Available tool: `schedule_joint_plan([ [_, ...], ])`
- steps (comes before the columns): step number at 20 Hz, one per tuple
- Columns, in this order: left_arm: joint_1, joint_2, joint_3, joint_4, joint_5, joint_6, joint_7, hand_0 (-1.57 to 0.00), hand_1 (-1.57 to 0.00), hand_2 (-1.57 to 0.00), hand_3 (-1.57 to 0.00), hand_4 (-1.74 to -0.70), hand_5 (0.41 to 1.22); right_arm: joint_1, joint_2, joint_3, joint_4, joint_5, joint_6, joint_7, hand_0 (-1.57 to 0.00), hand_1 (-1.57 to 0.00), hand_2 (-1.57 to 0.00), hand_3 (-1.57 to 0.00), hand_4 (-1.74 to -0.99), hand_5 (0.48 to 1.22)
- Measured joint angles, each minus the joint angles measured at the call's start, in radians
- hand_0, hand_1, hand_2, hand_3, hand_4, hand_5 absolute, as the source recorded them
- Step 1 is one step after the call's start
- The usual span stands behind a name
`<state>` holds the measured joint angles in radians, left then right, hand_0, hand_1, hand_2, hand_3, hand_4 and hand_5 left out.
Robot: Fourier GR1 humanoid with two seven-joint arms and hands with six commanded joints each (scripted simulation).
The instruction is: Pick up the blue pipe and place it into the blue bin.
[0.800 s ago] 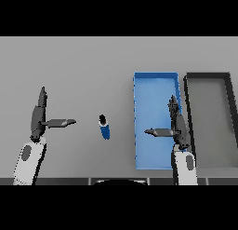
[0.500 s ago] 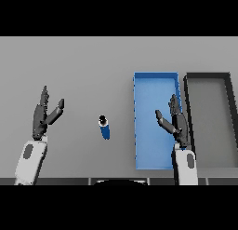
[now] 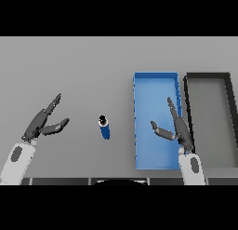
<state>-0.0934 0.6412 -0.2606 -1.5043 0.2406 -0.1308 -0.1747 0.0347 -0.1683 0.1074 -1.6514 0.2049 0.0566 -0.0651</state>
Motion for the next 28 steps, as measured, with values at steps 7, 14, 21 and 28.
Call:
schedule_joint_plan([
  [7,0.042,0.037,-0.138,-0.185,-0.018,-0.086,0.183,0.00,0.00,0.00,0.00,-1.05,0.483,-0.010,0.014,-0.007,-0.009,-0.032,0.009,0.022,0.00,0.00,0.00,0.00,-1.228,0.573],
  [14,0.016,-0.059,-0.257,-0.169,-0.119,-0.100,0.191,0.00,0.00,0.00,0.00,-1.14,0.479,-0.015,0.012,-0.002,-0.015,-0.024,0.010,0.041,0.00,0.00,0.00,0.00,-1.209,0.567],
  [21,-0.062,-0.230,-0.294,-0.033,-0.171,-0.047,0.165,0.00,0.00,0.00,0.00,-1.13,0.491,0.022,0.018,-0.003,-0.043,-0.037,0.013,0.018,0.00,0.00,0.00,0.00,-1.207,0.551],
  [28,-0.111,-0.349,-0.308,0.139,-0.230,0.001,0.081,0.00,0.00,-0.02,0.00,-1.10,0.517,0.013,0.011,-0.021,-0.018,-0.050,0.016,0.005,0.00,0.00,0.00,0.00,-1.195,0.548],
])
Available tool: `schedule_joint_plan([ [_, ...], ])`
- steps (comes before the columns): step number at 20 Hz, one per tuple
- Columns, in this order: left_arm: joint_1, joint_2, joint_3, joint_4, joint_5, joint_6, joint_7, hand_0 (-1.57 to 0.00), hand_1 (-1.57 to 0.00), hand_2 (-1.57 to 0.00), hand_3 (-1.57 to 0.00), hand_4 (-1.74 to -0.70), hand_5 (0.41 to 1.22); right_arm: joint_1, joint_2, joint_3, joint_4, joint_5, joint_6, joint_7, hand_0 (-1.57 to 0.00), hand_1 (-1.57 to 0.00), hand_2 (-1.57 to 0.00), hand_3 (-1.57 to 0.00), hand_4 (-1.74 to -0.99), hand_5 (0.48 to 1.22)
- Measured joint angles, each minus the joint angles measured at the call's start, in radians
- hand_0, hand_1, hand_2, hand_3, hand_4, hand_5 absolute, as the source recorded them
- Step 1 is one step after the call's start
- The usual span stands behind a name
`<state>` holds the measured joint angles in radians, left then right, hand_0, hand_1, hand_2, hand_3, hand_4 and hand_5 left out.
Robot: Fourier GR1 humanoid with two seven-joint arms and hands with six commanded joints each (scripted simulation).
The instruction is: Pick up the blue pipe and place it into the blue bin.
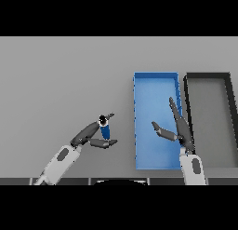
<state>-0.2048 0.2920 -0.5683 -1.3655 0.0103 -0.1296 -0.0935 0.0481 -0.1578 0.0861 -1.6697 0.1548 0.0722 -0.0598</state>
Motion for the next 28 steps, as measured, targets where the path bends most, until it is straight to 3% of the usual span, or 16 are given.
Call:
schedule_joint_plan([
  [3,-0.014,-0.041,0.010,0.027,0.042,-0.024,-0.028,0.00,-0.04,-0.17,-0.11,-1.18,0.601,-0.003,0.002,0.005,0.007,0.009,-0.002,0.010,0.00,0.00,0.00,0.00,-1.186,0.554],
  [5,-0.019,-0.061,0.032,0.030,0.098,-0.045,-0.015,-0.04,-0.25,-0.42,-0.35,-1.27,0.675,0.017,0.001,0.011,-0.002,0.022,-0.006,-0.014,0.00,0.00,0.00,0.00,-1.196,0.560],
  [6,-0.012,-0.069,0.033,0.022,0.114,-0.051,-0.027,-0.18,-0.41,-0.58,-0.59,-1.30,0.784,0.002,0.000,0.004,0.007,0.008,-0.001,-0.007,0.00,0.00,0.00,0.00,-1.192,0.560],
  [8,-0.008,-0.093,0.035,0.027,0.134,-0.053,-0.018,-0.65,-0.83,-0.94,-0.91,-1.45,0.941,-0.001,0.000,0.002,0.007,0.008,-0.002,-0.001,0.00,0.00,0.00,0.00,-1.189,0.562],
  [10,-0.004,-0.102,0.031,0.021,0.113,-0.038,-0.032,-0.98,-1.10,-1.16,-1.11,-1.55,1.042,0.002,0.006,0.012,0.009,0.018,-0.004,0.007,0.00,0.00,0.00,0.00,-1.182,0.562],
  [12,0.009,-0.106,0.019,0.009,0.114,-0.036,-0.046,-1.19,-1.27,-1.31,-1.26,-1.62,1.106,-0.004,-0.006,0.000,0.004,0.011,-0.004,0.010,0.00,0.00,0.00,0.00,-1.178,0.561],
  [16,0.005,-0.110,-0.012,0.001,0.078,-0.004,-0.066,-1.42,-1.45,-1.46,-1.44,-1.52,1.174,0.000,-0.005,0.001,0.013,0.011,-0.001,0.003,0.00,0.00,0.00,0.00,-1.174,0.558],
  [23,-0.008,-0.158,0.002,-0.087,0.071,0.010,-0.128,-1.54,-1.54,-1.55,-1.54,-1.48,1.211,-0.009,-0.016,-0.003,0.013,0.020,-0.004,0.001,0.00,0.00,0.00,0.00,-1.144,0.551],
  [28,-0.050,-0.170,0.016,-0.148,0.064,0.000,-0.068,-1.56,-1.56,-1.56,-1.56,-1.47,1.218,-0.001,-0.010,0.010,0.015,0.042,-0.011,0.012,0.00,0.00,0.00,0.00,-1.128,0.564],
])
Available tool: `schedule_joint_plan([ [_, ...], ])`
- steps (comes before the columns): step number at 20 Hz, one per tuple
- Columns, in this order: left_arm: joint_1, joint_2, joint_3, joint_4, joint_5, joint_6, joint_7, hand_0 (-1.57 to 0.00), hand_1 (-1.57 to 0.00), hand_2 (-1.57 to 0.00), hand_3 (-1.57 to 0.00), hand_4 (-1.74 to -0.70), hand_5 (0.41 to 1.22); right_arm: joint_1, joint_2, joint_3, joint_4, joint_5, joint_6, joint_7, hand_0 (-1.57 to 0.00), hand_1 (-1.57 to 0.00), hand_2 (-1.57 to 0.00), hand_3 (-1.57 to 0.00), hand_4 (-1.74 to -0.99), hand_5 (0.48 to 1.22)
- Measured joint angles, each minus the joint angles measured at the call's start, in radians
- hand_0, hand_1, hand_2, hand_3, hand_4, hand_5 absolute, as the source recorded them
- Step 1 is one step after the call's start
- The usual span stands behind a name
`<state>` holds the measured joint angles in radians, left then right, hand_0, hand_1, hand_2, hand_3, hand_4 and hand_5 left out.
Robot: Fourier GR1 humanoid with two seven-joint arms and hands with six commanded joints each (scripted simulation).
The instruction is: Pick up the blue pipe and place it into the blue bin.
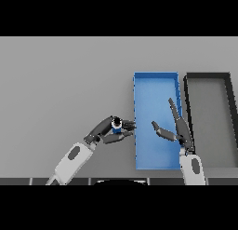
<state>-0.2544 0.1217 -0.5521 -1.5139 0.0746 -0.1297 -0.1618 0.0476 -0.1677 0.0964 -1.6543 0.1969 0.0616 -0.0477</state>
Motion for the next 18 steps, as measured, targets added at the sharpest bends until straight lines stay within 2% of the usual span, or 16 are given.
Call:
schedule_joint_plan([
  [4,-0.004,-0.004,-0.010,-0.041,-0.004,-0.033,0.067,-1.57,-1.57,-1.57,-1.57,-1.47,1.220,-0.012,-0.005,-0.004,0.014,0.006,-0.004,0.002,0.00,0.00,0.00,0.00,-1.124,0.574],
  [6,-0.017,-0.003,0.009,-0.036,0.003,-0.049,0.069,-1.57,-1.57,-1.57,-1.57,-1.47,1.220,0.012,0.003,-0.004,-0.003,0.007,-0.015,-0.021,0.00,0.00,0.00,0.00,-1.124,0.578],
  [9,-0.013,-0.018,0.009,-0.028,-0.013,-0.061,0.069,-1.57,-1.57,-1.57,-1.57,-1.47,1.220,0.121,0.061,0.018,-0.072,0.055,-0.091,-0.041,0.00,0.00,0.00,0.00,-1.123,0.578],
  [11,-0.011,-0.028,0.015,-0.035,-0.017,-0.058,0.083,-1.57,-1.57,-1.57,-1.57,-1.47,1.220,0.206,0.107,0.036,-0.121,0.096,-0.152,-0.053,0.00,0.00,0.00,0.00,-1.157,0.578],
  [12,0.000,-0.026,0.012,-0.044,-0.019,-0.065,0.079,-1.57,-1.57,-1.57,-1.57,-1.47,1.220,0.234,0.129,0.047,-0.144,0.113,-0.174,-0.048,0.00,0.00,0.00,0.00,-1.185,0.578],
  [14,-0.008,-0.027,0.024,-0.043,-0.027,-0.071,0.083,-1.57,-1.57,-1.57,-1.57,-1.47,1.221,0.255,0.149,0.052,-0.164,0.127,-0.199,-0.034,0.00,-0.01,0.00,0.00,-1.194,0.572],
  [15,0.007,-0.021,0.024,-0.041,-0.033,-0.080,0.072,-1.57,-1.57,-1.57,-1.57,-1.47,1.221,0.255,0.148,0.042,-0.184,0.112,-0.202,-0.039,0.00,-0.02,-0.02,0.00,-1.178,0.569],
  [16,0.014,-0.024,0.022,-0.044,-0.039,-0.083,0.065,-1.57,-1.57,-1.57,-1.57,-1.47,1.221,0.254,0.149,0.039,-0.195,0.080,-0.186,-0.070,0.00,-0.02,-0.03,0.00,-1.166,0.571],
  [18,0.016,-0.031,0.024,-0.044,-0.050,-0.090,0.066,-1.57,-1.57,-1.57,-1.57,-1.47,1.221,0.234,0.137,0.025,-0.236,-0.019,-0.126,-0.117,0.00,-0.01,-0.03,0.00,-1.175,0.592],
])
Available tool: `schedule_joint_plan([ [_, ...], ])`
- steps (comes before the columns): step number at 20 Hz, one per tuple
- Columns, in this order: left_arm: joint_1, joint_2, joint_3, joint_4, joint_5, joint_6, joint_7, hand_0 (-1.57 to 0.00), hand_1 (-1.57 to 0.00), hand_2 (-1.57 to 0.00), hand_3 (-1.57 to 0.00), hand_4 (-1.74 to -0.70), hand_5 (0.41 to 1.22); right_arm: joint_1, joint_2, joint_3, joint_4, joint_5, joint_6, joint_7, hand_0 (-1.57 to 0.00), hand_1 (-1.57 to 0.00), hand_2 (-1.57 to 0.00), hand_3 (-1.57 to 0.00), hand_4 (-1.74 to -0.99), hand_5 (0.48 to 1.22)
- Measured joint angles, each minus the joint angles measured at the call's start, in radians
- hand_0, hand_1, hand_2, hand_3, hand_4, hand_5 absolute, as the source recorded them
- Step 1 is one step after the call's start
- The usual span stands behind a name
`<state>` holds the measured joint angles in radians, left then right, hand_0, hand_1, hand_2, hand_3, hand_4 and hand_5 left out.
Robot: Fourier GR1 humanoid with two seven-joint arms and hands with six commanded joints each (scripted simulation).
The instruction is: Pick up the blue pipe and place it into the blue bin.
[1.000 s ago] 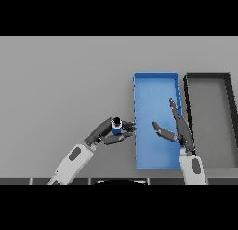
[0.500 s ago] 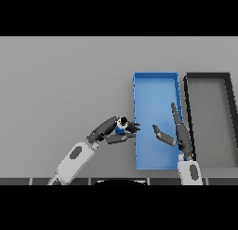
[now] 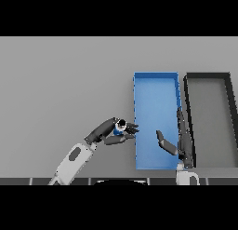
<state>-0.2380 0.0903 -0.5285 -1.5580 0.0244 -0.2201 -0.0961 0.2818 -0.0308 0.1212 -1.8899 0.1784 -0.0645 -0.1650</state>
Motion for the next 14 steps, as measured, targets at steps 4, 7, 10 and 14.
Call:
schedule_joint_plan([
  [4,-0.005,-0.015,0.013,-0.002,-0.015,-0.007,0.032,-1.57,-1.57,-1.57,-1.57,-1.47,1.221,-0.032,-0.109,0.011,-0.147,-0.076,0.119,0.034,0.00,0.00,-0.01,0.00,-1.171,0.579],
  [7,-0.006,-0.013,0.028,0.003,-0.021,-0.025,0.025,-1.57,-1.57,-1.57,-1.57,-1.47,1.221,-0.078,-0.175,0.056,-0.212,-0.105,0.203,0.239,0.00,0.00,0.00,0.00,-1.194,0.543],
  [10,-0.010,-0.028,0.028,-0.006,-0.033,-0.032,0.034,-1.57,-1.57,-1.57,-1.57,-1.47,1.221,-0.156,-0.213,0.113,-0.220,-0.092,0.259,0.311,0.00,0.00,0.00,0.00,-1.230,0.531],
  [14,-0.003,-0.034,0.029,-0.013,-0.051,-0.048,0.031,-1.57,-1.57,-1.57,-1.57,-1.47,1.221,-0.258,-0.216,0.165,-0.222,-0.103,0.308,0.394,0.00,0.00,0.00,0.00,-1.242,0.524],
])
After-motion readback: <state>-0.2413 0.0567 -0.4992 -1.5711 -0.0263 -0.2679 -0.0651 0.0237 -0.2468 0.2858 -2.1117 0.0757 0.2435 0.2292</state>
